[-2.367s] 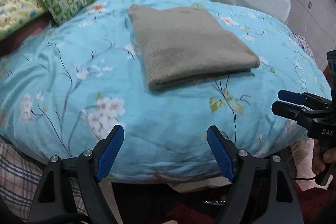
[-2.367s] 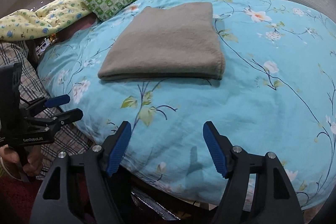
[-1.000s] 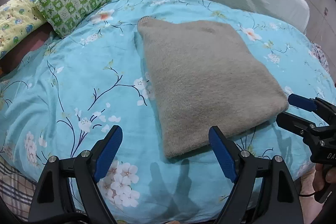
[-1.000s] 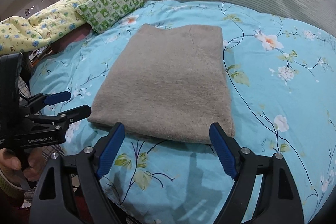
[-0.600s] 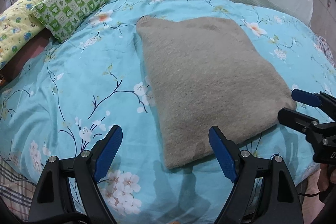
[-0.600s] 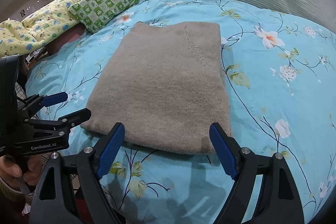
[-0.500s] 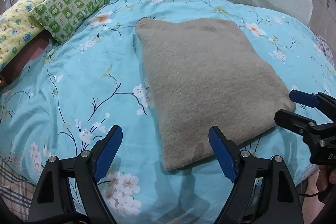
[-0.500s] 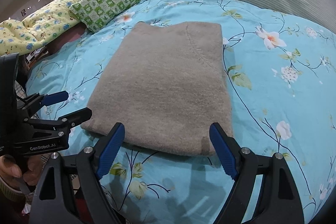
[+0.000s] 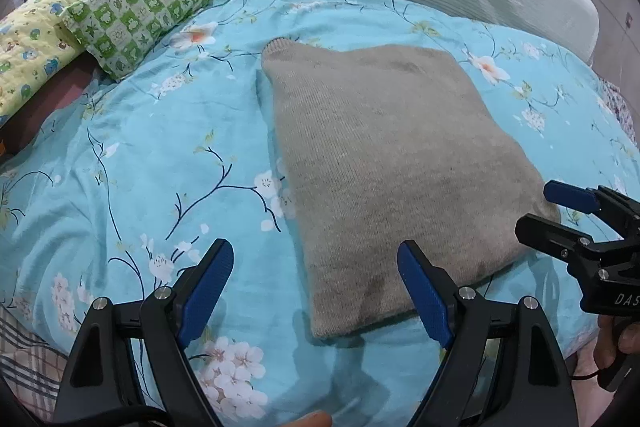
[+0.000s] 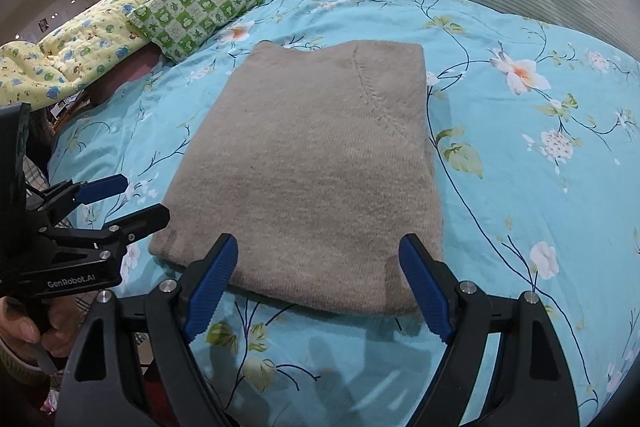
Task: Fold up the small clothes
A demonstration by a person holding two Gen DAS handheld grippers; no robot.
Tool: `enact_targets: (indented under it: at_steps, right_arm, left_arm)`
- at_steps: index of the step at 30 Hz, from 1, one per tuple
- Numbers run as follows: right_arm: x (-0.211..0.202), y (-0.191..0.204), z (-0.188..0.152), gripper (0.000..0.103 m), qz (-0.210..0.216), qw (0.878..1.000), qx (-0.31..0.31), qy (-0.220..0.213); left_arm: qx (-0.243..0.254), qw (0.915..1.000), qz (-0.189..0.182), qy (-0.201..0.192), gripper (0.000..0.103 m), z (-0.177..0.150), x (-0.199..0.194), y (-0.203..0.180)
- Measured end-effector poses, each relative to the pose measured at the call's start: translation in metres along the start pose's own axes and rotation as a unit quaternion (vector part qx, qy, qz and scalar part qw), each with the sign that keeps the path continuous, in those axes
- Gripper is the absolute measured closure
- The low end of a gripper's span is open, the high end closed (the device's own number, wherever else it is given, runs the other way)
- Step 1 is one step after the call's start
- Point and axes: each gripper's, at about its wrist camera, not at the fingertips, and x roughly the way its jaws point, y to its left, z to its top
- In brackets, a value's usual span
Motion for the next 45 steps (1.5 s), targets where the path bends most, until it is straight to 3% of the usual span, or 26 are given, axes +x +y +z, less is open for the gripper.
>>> enact_targets:
  at_steps: [45]
  right_arm:
    - [-0.0045, 0.0040, 0.0032, 0.020, 0.010, 1.000, 0.002, -0.004]
  left_arm:
    - [-0.003, 0.9999, -0.007, 0.007, 0.018, 0.0013, -0.0033, -0.0037]
